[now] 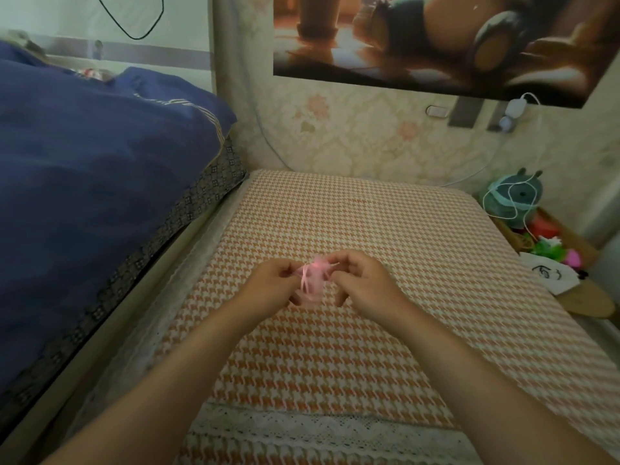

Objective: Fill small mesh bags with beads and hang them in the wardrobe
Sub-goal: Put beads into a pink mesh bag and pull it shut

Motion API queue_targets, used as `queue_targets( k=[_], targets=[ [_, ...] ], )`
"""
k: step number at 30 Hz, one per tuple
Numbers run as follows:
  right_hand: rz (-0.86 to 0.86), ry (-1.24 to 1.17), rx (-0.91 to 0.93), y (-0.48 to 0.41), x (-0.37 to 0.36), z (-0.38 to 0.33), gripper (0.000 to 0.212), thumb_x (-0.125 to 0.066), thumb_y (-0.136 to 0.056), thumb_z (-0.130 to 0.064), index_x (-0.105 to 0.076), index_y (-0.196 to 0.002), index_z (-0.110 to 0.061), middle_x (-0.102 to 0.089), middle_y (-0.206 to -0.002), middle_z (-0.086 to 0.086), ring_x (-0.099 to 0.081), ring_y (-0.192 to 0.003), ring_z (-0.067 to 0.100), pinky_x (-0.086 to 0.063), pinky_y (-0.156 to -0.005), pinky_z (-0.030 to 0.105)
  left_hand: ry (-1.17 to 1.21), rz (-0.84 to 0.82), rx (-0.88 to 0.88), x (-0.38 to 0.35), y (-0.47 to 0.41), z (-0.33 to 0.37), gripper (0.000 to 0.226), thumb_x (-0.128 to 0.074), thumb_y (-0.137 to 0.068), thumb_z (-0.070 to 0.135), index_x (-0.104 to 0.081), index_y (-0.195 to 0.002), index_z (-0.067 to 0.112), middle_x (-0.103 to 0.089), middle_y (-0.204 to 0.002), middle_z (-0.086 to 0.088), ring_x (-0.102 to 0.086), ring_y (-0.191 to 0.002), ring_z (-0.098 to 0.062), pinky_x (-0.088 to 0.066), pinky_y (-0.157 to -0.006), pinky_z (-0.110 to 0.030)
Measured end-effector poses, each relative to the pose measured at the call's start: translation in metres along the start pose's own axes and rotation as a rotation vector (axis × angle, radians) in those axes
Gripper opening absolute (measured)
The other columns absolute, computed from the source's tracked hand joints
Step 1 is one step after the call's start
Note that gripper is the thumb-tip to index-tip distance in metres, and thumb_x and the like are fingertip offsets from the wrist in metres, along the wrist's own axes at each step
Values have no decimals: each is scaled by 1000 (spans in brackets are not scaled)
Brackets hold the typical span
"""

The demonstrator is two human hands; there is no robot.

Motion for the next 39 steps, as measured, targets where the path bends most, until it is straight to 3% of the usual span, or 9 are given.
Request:
queue_targets(
  k=[3,6,10,15,21,26,28,31,39],
  targets=[
    [17,-18,38,10,11,4,11,-67,-95,-17,-72,-105,-19,-71,-88,5,-63,-58,15,-43,-47,15,-11,-55,-39,-15,1,9,18,-55,-96,10,-72,-91,8,-75,-80,-12,-67,-60,-12,-49,-53,-19],
    [70,-31,22,11,24,10,9,-70,-93,-15,-74,-101,-20,-69,-78,0,-61,-53,13,-49,-51,25,-53,-90,-74,-30,-2,12,16,-58,-95,20,-73,-89,16,-75,-83,-8,-67,-70,-13,-55,-65,-32],
    [116,99,63,11,35,16,10,-76,-89,-18,-76,-88,-28,-71,-74,-11,-65,-59,5,-56,-62,28,-236,36,-185,-43,-5,19,36,-53,-93,19,-61,-127,29,-64,-123,10,-59,-108,-9,-52,-94,-35],
    [102,188,94,14,44,18,6,-75,-90,-29,-79,-94,-27,-73,-76,-12,-65,-58,1,-52,-57,20,-236,71,-253,-48,2,34,20,-59,-90,40,-64,-109,35,-63,-97,14,-63,-77,-6,-57,-71,-34],
    [37,260,116,10,44,25,6,-76,-88,-25,-80,-91,-28,-75,-84,-14,-65,-70,-2,-53,-67,22,-443,-12,-247,-50,1,23,14,-75,-81,39,-66,-89,31,-67,-80,15,-62,-69,0,-57,-68,-32],
    [-69,246,38,10,40,23,47,-61,-95,-44,-69,-75,-3,-64,-75,23,-57,-59,33,-48,-58,42,-555,-22,-235,-46,0,15,13,-74,-81,40,-62,-84,36,-64,-78,17,-58,-70,1,-51,-64,-27],
    [-104,254,15,10,40,22,44,-64,-94,-43,-72,-77,-4,-62,-76,28,-50,-54,24,-44,-56,34,-570,-37,-260,-45,1,13,13,-74,-82,40,-61,-84,38,-63,-78,18,-57,-71,3,-46,-61,-24],
    [-135,219,-59,10,40,21,32,-70,-92,-34,-77,-85,-4,-61,-68,22,-52,-55,16,-43,-51,29,-624,-41,-299,-43,0,10,14,-72,-82,41,-59,-87,41,-61,-77,21,-54,-70,7,-39,-57,-20],
    [-72,207,-41,11,38,19,24,-73,-90,-26,-78,-67,-29,-61,-52,-6,-50,-46,6,-43,-50,25,-398,-33,-207,-46,4,12,25,-58,-84,58,-67,-87,35,-69,-78,13,-66,-70,-9,-59,-70,-40]
  ],
)
Point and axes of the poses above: each hand's wrist, its own y-axis away from the middle knuckle, its own x-axis out of the back of the hand, z = x × y, the point moved 1 cm from there along -y, towards the middle knuckle
